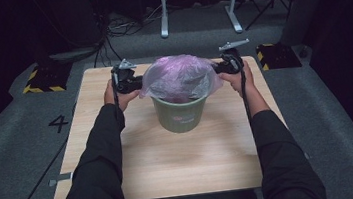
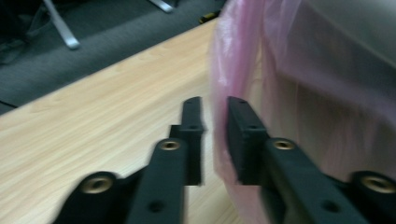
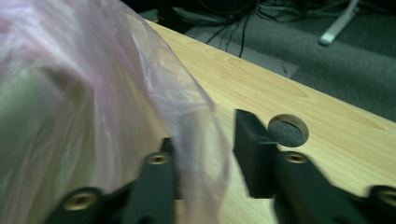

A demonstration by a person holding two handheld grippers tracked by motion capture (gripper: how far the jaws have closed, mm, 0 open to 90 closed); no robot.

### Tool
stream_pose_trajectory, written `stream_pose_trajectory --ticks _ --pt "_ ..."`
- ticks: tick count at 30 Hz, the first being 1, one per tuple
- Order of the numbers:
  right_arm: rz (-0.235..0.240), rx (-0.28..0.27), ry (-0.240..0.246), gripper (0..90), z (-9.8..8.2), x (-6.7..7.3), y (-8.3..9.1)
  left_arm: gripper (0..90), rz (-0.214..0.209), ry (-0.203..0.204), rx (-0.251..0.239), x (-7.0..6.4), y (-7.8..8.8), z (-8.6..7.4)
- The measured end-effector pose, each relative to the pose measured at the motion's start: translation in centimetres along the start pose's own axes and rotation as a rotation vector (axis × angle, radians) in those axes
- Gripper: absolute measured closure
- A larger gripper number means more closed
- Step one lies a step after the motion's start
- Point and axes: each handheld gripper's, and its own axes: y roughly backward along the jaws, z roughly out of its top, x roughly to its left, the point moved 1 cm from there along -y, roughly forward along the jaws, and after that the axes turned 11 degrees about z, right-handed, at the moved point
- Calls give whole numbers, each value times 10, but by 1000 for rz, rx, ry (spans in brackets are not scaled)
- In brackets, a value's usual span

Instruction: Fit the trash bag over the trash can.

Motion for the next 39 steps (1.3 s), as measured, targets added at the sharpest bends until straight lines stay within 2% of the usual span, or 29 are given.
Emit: stream_pose_trajectory --ticks 2,4,5,6,7,9,12,15,17,20,22,25,27,28,29,30,33,34,35,37,39 --pt "-23 2 29 518 -3 1 6 532 -4 28 -48 7 15 -4" --pt "-22 8 45 451 -6 3 12 448 6 23 -71 12 26 -8" --pt "-46 10 57 416 -8 4 16 408 -7 7 -94 14 34 -11" --pt "-52 9 74 376 -9 4 21 390 -10 -11 -106 15 38 -13" --pt "-45 6 79 372 -10 4 24 375 -13 -36 -115 15 43 -14" --pt "-71 -7 120 350 -10 5 33 333 -51 -76 -131 13 53 -17" --pt "-102 -37 140 314 -7 8 45 295 -99 -141 -158 6 68 -24" --pt "-68 -66 174 304 -6 15 60 266 -130 -175 -151 -1 76 -32" --pt "-58 -73 195 297 -7 20 68 263 -122 -199 -146 -7 79 -35" --pt "-16 -66 239 273 -11 30 77 258 -103 -237 -150 -15 81 -34" --pt "-22 -61 267 272 -14 36 84 258 -101 -251 -158 -20 82 -31" --pt "24 -76 287 245 -22 44 96 267 -97 -282 -135 -28 77 -28" --pt "62 -75 325 237 -29 53 102 285 -71 -302 -123 -33 73 -28" --pt "74 -73 348 235 -33 58 104 328 -63 -311 -122 -34 72 -28" --pt "102 -77 359 231 -36 62 106 407 -60 -311 -131 -35 71 -28" --pt "124 -82 371 228 -39 68 107 432 -34 -315 -130 -36 69 -27" --pt "158 -67 437 219 -45 86 105 626 -22 -322 -132 -37 66 -26" --pt "152 -58 449 237 -46 91 102 685 -12 -325 -129 -37 64 -26" --pt "142 -48 456 289 -47 96 98 731 -14 -327 -129 -38 63 -26" --pt "94 -10 468 504 -48 102 88 838 -17 -324 -136 -39 61 -25" --pt "79 12 491 706 -52 106 81 899 -45 -316 -146 -40 60 -26"
